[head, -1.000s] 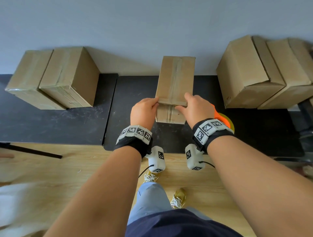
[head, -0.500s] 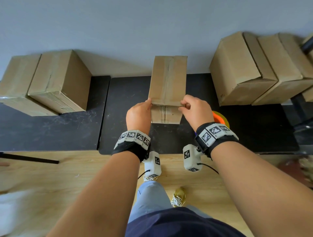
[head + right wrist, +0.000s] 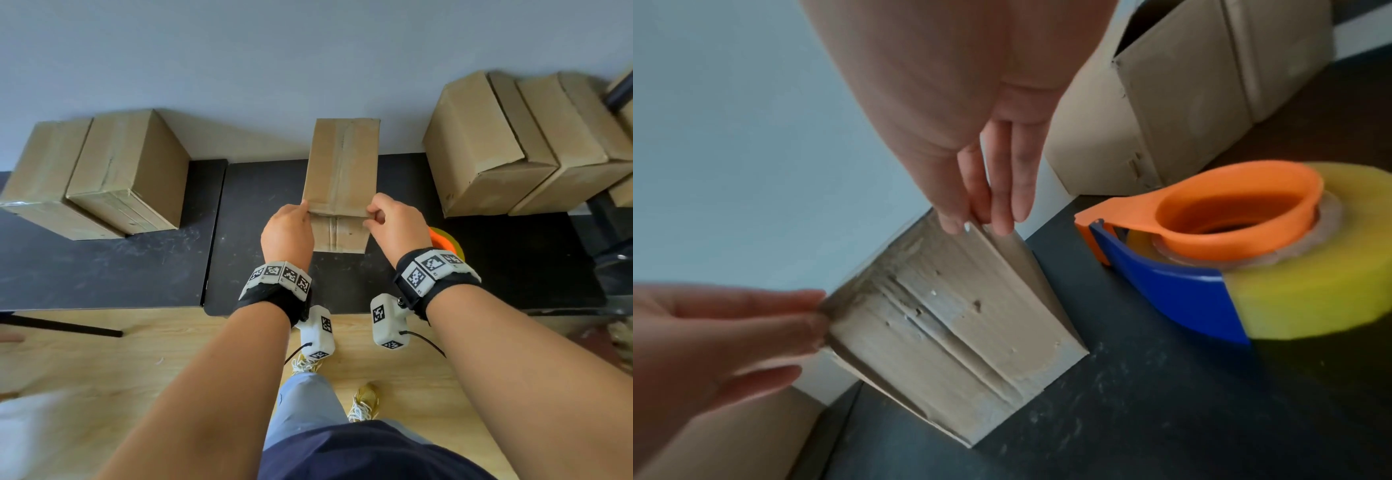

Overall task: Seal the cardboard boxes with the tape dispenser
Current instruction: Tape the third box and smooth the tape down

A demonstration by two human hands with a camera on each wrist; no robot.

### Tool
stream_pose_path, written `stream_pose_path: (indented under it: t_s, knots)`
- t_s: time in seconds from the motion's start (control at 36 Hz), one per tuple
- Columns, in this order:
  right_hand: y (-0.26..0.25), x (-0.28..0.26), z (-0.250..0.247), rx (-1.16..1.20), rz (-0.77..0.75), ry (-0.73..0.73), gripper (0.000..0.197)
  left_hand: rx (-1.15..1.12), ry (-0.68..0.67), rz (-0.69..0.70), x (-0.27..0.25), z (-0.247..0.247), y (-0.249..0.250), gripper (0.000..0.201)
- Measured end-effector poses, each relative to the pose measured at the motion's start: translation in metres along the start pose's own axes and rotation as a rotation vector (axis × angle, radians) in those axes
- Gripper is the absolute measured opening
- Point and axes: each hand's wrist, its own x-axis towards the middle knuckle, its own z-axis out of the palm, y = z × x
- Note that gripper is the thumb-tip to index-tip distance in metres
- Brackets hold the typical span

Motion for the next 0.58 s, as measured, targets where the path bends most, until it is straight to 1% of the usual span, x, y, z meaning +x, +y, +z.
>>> stream_pose_path:
  t_s: [0.08,0.14,0.19,0.25,0.33,0.36,0.42,0.44,0.47,0.53,0.58]
  knots:
    - [0.001,-0.005,-0.005,0.086,0.072,-0.024,0.018,-0.056,0.078,-0.025,0.000,0.002,0.008,0.033]
    - [0.005,-0.007,-0.010,0.127,0.129,0.027,0.024,-0.039,0.089,-0.049,0.005,0.002,0.017,0.035]
    - [0.011,-0.010,-0.016,0.136,0.202,0.119,0.028,0.008,0.083,-0.037,0.010,0.001,0.029,0.036]
    - [0.019,-0.013,-0.024,0.123,0.286,0.170,0.027,0.039,0.036,0.008,0.015,0.002,0.043,0.039]
    - [0.030,-0.019,-0.034,0.116,0.371,0.158,0.022,0.080,-0.093,0.122,0.023,0.007,0.069,0.039]
    - [0.033,-0.022,-0.036,0.110,0.384,0.152,0.020,0.113,-0.149,0.150,0.025,0.010,0.078,0.042]
    - [0.039,-0.027,-0.038,0.099,0.409,0.141,0.020,0.201,-0.257,0.189,0.026,0.016,0.092,0.056]
    - [0.042,-0.030,-0.038,0.095,0.428,0.134,0.021,0.234,-0.287,0.206,0.026,0.020,0.096,0.060]
    - [0.045,-0.032,-0.038,0.087,0.449,0.122,0.021,0.249,-0.296,0.223,0.025,0.024,0.098,0.060]
    - [0.051,-0.036,-0.038,0.074,0.480,0.097,0.019,0.231,-0.273,0.229,0.022,0.029,0.097,0.053]
    - [0.056,-0.039,-0.038,0.061,0.495,0.079,0.017,0.220,-0.251,0.189,0.018,0.029,0.093,0.051]
